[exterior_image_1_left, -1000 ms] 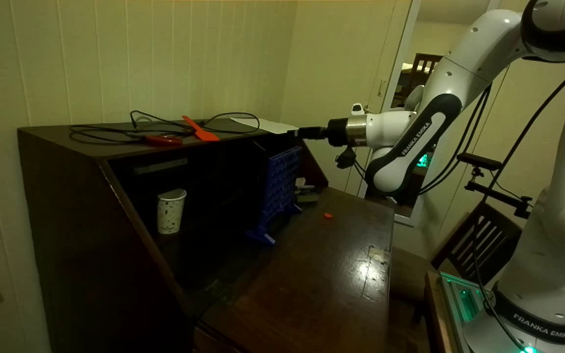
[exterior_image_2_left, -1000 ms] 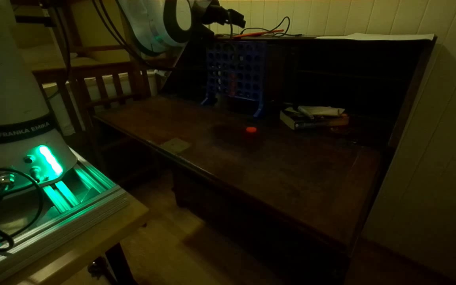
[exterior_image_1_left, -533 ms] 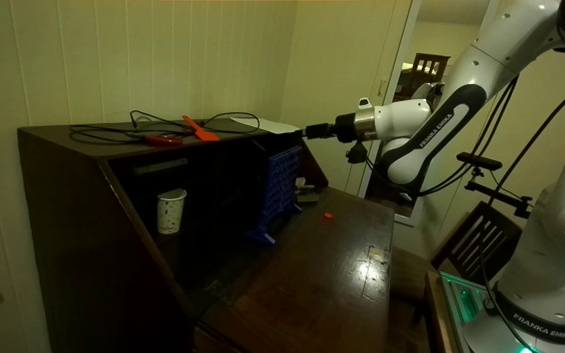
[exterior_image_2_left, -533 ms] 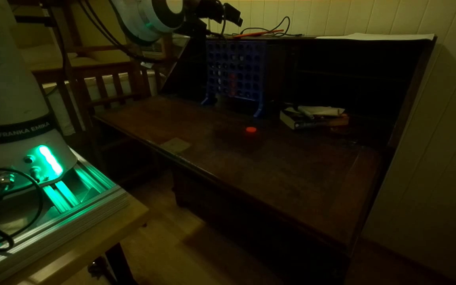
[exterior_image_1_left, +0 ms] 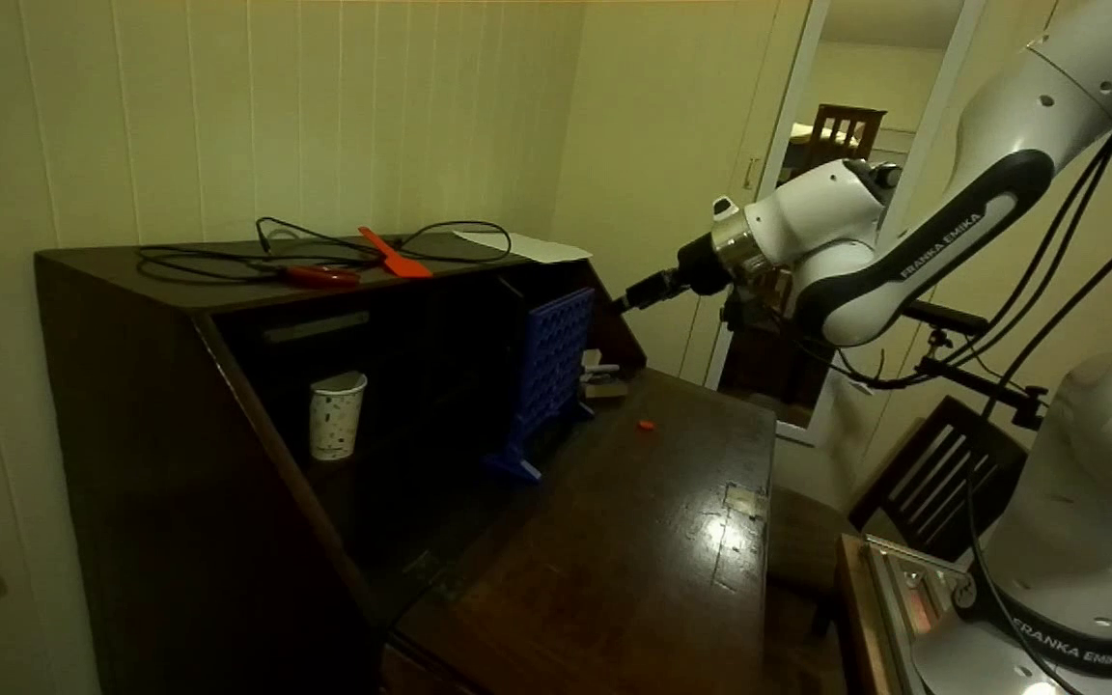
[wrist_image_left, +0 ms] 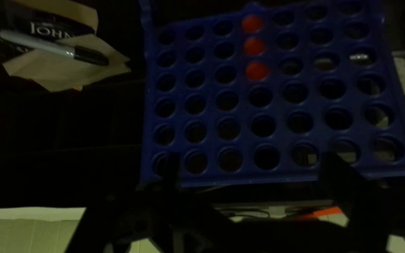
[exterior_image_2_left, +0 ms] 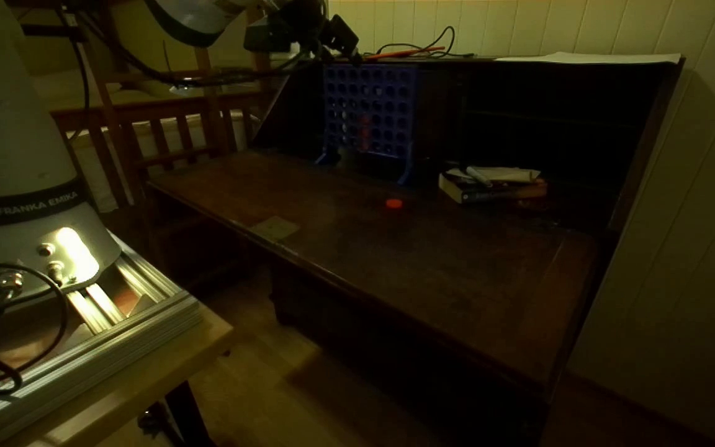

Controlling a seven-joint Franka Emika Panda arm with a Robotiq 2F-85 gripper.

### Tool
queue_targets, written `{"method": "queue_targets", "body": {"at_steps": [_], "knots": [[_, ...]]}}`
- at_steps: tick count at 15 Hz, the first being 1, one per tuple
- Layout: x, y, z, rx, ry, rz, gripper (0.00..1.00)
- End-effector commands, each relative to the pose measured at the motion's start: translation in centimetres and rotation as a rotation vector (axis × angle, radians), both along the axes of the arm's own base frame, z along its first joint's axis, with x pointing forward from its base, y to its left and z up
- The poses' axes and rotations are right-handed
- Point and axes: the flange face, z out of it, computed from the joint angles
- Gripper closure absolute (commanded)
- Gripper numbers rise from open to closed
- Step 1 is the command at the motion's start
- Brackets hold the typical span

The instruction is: Put one orange disc in the blue board

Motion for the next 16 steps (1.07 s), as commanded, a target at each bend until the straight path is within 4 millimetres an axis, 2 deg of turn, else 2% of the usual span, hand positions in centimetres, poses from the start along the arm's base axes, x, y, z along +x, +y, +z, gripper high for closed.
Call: {"method": "queue_targets", "body": {"at_steps": [1,4,5,8,12,14,15,16], "knots": [[-1.8,1.4,-2.6,0.003,0.117,0.003,0.00],[-2.8,1.9,-5.1,0.009,0.203,0.012,0.00],[-1.8,1.5,-5.9,0.008,0.226,0.008,0.00],[-1.8,1.6,-7.4,0.014,0.276,0.018,0.00],[-1.9,1.1,-7.4,0.005,0.345,0.016,0.00],[-2.0,-0.1,-6.7,-0.002,0.402,0.025,0.00],[-3.4,-0.9,-6.0,-0.013,0.425,0.032,0.00],[-3.4,-1.7,-5.4,-0.025,0.457,0.039,0.00]]}}
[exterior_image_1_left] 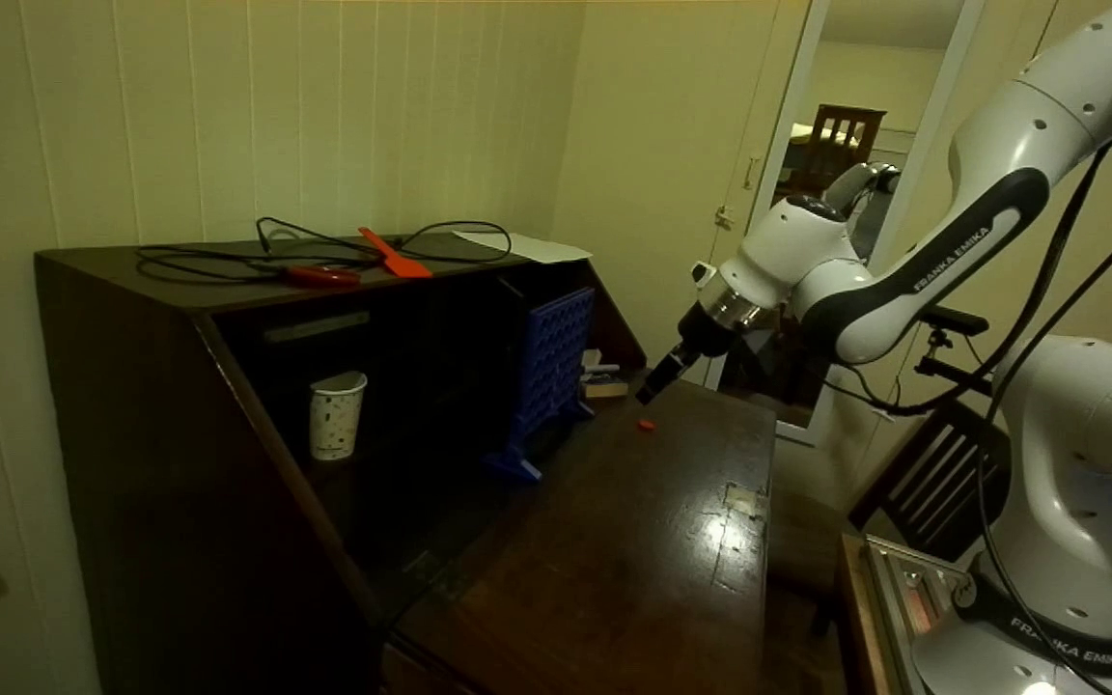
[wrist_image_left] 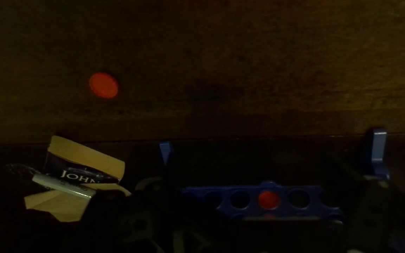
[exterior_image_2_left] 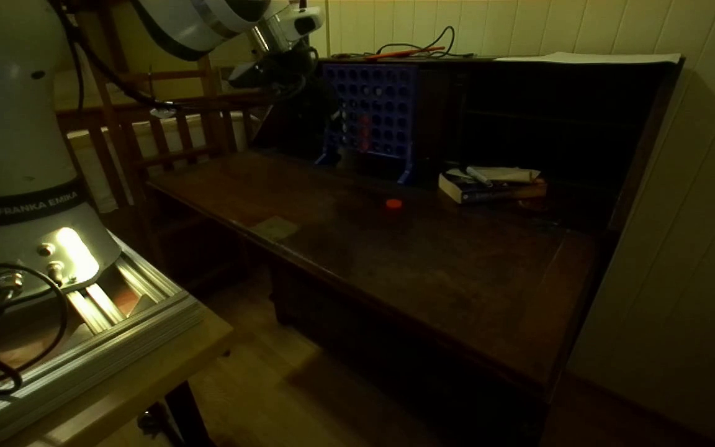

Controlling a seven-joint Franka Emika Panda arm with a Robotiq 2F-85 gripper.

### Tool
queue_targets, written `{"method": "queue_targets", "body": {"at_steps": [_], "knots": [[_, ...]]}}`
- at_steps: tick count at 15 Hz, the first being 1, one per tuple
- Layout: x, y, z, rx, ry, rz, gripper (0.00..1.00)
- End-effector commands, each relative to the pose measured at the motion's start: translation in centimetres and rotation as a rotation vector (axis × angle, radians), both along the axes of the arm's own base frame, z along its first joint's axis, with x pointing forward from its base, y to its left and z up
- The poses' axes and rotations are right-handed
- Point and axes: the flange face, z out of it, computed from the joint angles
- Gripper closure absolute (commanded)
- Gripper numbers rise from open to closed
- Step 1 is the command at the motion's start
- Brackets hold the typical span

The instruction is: Put one orange disc in the blue board

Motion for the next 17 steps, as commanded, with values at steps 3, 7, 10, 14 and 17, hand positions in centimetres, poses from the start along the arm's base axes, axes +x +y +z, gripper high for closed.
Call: {"method": "queue_targets", "body": {"at_steps": [3,7,10,14,17], "knots": [[-2.4,-3.9,5.6,-0.014,0.108,0.035,0.00],[-2.8,-4.8,9.9,0.000,0.118,0.065,0.00],[-2.5,-4.8,9.7,-0.004,0.113,0.055,0.00],[-2.5,-4.7,10.1,-0.009,0.117,0.061,0.00],[-2.5,-4.7,10.1,-0.009,0.117,0.062,0.00]]}}
